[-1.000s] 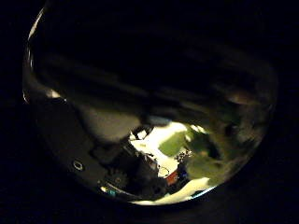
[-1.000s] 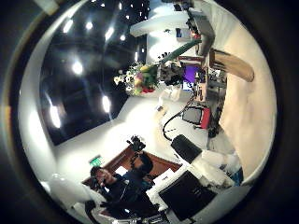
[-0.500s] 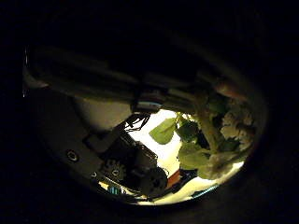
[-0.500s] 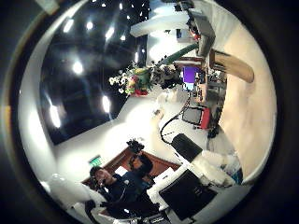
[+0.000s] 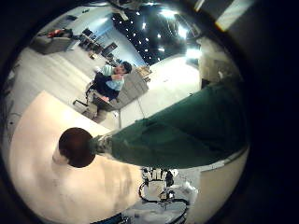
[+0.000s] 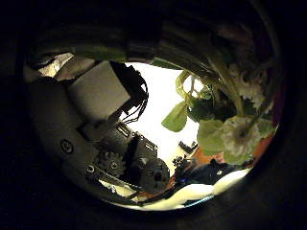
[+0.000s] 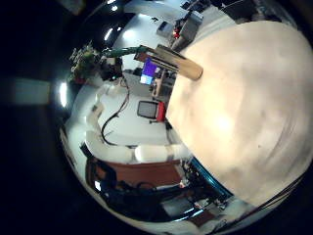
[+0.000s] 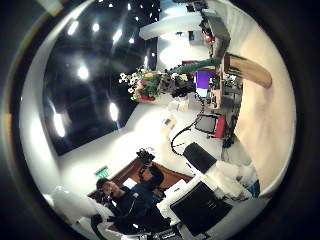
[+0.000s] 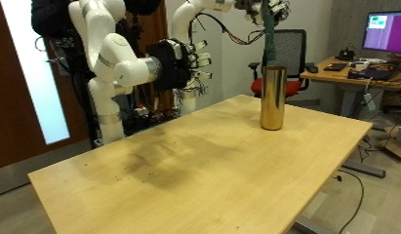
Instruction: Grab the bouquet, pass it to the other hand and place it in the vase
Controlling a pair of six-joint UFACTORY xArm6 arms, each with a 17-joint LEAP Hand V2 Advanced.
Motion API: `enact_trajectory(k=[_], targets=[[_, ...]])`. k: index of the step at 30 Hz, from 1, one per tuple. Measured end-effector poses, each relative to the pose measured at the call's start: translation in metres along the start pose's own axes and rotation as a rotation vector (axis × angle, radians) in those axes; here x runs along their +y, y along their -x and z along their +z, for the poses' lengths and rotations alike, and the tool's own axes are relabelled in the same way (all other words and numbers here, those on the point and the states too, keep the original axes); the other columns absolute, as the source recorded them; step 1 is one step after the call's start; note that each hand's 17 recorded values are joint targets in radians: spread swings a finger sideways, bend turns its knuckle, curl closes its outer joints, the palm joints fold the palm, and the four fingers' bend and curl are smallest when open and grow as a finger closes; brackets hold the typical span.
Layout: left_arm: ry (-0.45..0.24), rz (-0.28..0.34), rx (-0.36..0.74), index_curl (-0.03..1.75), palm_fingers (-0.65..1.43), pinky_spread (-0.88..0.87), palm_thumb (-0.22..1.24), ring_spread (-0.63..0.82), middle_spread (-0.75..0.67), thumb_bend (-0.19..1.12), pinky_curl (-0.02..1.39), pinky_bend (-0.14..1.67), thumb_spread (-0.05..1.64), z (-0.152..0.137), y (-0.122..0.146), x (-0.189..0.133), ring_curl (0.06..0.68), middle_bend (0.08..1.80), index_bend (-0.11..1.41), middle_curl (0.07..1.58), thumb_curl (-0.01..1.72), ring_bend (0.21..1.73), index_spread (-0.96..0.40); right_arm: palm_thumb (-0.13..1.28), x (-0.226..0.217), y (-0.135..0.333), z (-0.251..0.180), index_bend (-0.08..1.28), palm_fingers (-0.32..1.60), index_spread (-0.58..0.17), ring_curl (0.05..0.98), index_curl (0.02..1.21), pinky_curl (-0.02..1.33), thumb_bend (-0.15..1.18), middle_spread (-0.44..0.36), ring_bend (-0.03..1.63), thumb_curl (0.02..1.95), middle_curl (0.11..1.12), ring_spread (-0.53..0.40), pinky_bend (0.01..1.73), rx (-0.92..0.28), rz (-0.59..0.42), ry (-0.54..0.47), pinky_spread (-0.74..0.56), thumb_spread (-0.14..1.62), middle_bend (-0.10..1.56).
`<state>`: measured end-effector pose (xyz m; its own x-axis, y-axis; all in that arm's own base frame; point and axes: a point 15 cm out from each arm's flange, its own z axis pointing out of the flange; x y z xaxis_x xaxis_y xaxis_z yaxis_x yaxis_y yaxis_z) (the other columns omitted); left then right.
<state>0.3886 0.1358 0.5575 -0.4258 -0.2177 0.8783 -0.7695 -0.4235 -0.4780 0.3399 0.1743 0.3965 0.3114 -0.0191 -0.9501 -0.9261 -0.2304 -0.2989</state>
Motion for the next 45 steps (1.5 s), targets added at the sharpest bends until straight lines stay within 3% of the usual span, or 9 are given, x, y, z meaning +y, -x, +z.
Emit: enact_trajectory(k=[10,13,14,16,18,19,24,38,45], targets=[[0.010,-0.018,-0.044,1.21,0.95,-0.69,0.77,-0.46,-0.57,-0.03,0.65,0.91,0.91,0.001,0.030,0.004,0.557,0.92,0.17,1.05,0.52,1.26,-0.61,0.77,0.000,0.000,0.000,0.18,0.10,-0.402,0.268,0.31,0.32,-0.02,-0.029,0.20,0.46,0.27,0.146,0.27,-0.001,0.001,0.000,0.29,1.00,0.17],[0.022,-0.029,-0.053,1.17,0.68,-0.68,0.73,-0.48,-0.56,-0.04,0.67,0.87,0.84,0.001,0.035,0.009,0.535,0.92,0.14,1.02,0.54,1.15,-0.54,0.77,0.000,0.000,0.000,0.18,0.10,-0.402,0.269,0.31,0.32,-0.02,-0.029,0.20,0.46,0.27,0.145,0.26,-0.001,0.000,0.001,0.29,1.00,0.18],[0.031,-0.035,-0.062,1.14,0.33,-0.58,0.66,-0.40,-0.51,-0.05,0.66,0.76,0.90,0.001,0.037,0.011,0.527,0.81,0.18,0.99,0.52,1.05,-0.48,0.77,0.000,0.000,0.000,0.18,0.10,-0.402,0.269,0.31,0.32,-0.02,-0.029,0.20,0.46,0.27,0.145,0.26,-0.001,0.000,0.000,0.29,1.00,0.18],[0.056,-0.042,-0.088,1.10,0.06,-0.40,0.58,-0.26,-0.39,-0.06,0.63,0.60,0.95,0.001,0.043,0.015,0.478,0.63,0.23,0.93,0.49,0.92,-0.41,0.77,0.000,0.000,0.000,0.18,0.10,-0.402,0.270,0.31,0.32,-0.02,-0.029,0.20,0.46,0.27,0.145,0.26,-0.001,0.000,0.001,0.29,1.00,0.17],[0.082,-0.041,-0.115,0.89,-0.26,0.11,0.43,0.16,0.05,-0.06,0.53,0.48,0.95,0.000,0.047,0.018,0.363,0.23,0.08,0.72,0.43,0.74,-0.24,0.77,0.000,0.000,0.000,0.18,0.10,-0.402,0.270,0.31,0.32,-0.02,-0.029,0.20,0.46,0.27,0.145,0.26,-0.001,0.000,0.001,0.29,1.00,0.17],[0.092,-0.043,-0.127,0.79,-0.28,0.27,0.37,0.28,0.21,-0.06,0.48,0.44,0.93,-0.001,0.050,0.019,0.326,0.16,0.05,0.64,0.40,0.69,-0.18,0.77,0.000,0.000,0.000,0.18,0.10,-0.402,0.270,0.31,0.33,-0.02,-0.029,0.20,0.46,0.27,0.145,0.26,-0.001,0.000,0.001,0.29,1.00,0.17],[0.107,-0.060,-0.150,0.49,-0.24,0.58,0.24,0.52,0.50,-0.05,0.38,0.33,0.82,-0.006,0.061,0.023,0.247,0.13,0.09,0.42,0.35,0.53,-0.07,0.77,0.000,0.001,0.000,0.19,0.10,-0.404,0.270,0.31,0.33,-0.02,-0.029,0.20,0.46,0.26,0.145,0.26,-0.001,-0.003,0.002,0.29,1.00,0.17],[0.058,-0.112,-0.248,0.23,-0.15,0.64,0.21,0.63,0.55,-0.04,0.31,0.24,0.77,-0.055,0.100,0.018,0.207,0.15,0.12,0.19,0.33,0.40,-0.07,0.77,0.001,0.004,0.001,0.19,0.11,-0.403,0.269,0.32,0.33,-0.02,-0.001,0.20,0.46,0.26,0.147,0.25,-0.001,-0.006,0.005,0.29,1.00,0.17],[0.051,-0.160,-0.401,0.20,-0.13,0.62,0.21,0.63,0.54,-0.04,0.31,0.22,0.77,-0.101,0.133,0.031,0.206,0.16,0.13,0.16,0.33,0.39,-0.07,0.77,0.001,0.007,0.003,0.19,0.12,-0.407,0.265,0.32,0.32,-0.02,0.008,0.20,0.46,0.26,0.147,0.25,0.000,-0.016,0.012,0.30,1.00,0.17]])
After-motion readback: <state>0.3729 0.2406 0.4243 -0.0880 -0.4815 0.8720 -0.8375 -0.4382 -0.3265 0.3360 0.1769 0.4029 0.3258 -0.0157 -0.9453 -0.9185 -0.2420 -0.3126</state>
